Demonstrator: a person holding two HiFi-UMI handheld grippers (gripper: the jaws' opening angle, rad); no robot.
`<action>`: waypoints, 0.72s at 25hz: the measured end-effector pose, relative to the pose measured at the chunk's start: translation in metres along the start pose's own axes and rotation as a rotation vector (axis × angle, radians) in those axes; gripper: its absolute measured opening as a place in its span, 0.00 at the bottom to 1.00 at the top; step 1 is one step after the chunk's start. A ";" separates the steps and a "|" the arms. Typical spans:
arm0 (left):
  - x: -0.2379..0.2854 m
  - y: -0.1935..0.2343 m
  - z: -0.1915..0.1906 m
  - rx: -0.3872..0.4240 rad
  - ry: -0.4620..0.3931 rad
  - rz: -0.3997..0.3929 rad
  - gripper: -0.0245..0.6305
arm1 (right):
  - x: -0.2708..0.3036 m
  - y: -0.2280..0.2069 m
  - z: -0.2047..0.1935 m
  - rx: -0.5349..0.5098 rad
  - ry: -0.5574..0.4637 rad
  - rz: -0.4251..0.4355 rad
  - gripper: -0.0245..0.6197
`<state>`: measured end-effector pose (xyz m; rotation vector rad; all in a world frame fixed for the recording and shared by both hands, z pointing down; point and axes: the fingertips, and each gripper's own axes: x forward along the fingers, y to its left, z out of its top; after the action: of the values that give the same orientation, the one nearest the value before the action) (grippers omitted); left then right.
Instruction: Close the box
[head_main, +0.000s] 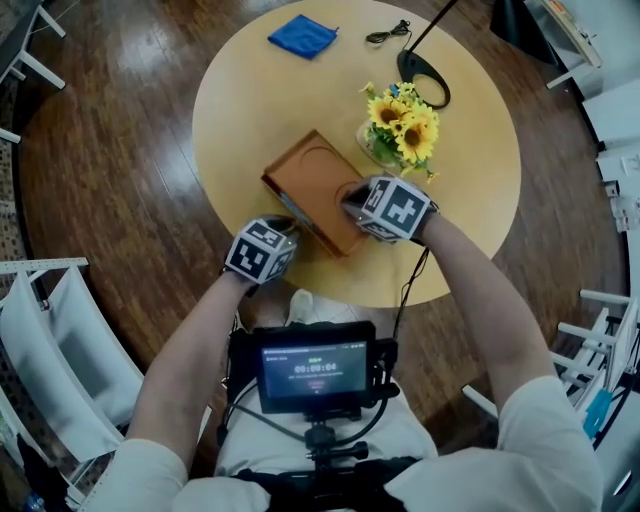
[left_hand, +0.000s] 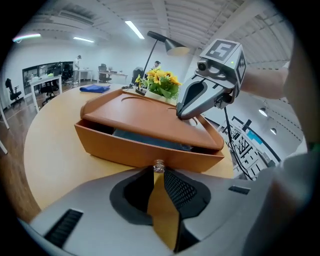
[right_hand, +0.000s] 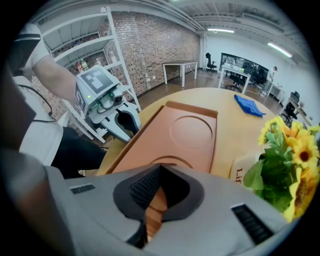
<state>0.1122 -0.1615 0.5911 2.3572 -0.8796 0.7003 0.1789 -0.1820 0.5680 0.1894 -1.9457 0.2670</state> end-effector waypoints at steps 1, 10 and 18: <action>0.004 0.000 0.004 0.009 0.000 -0.005 0.14 | 0.000 0.000 0.000 0.001 -0.004 -0.003 0.04; 0.013 -0.003 0.012 0.011 0.039 -0.045 0.14 | 0.004 0.001 0.003 0.003 -0.015 -0.033 0.04; 0.015 -0.003 0.011 0.010 0.068 -0.090 0.14 | 0.001 0.003 0.009 0.035 -0.043 -0.037 0.04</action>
<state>0.1271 -0.1733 0.5916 2.3512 -0.7380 0.7452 0.1694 -0.1813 0.5656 0.2561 -1.9789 0.2745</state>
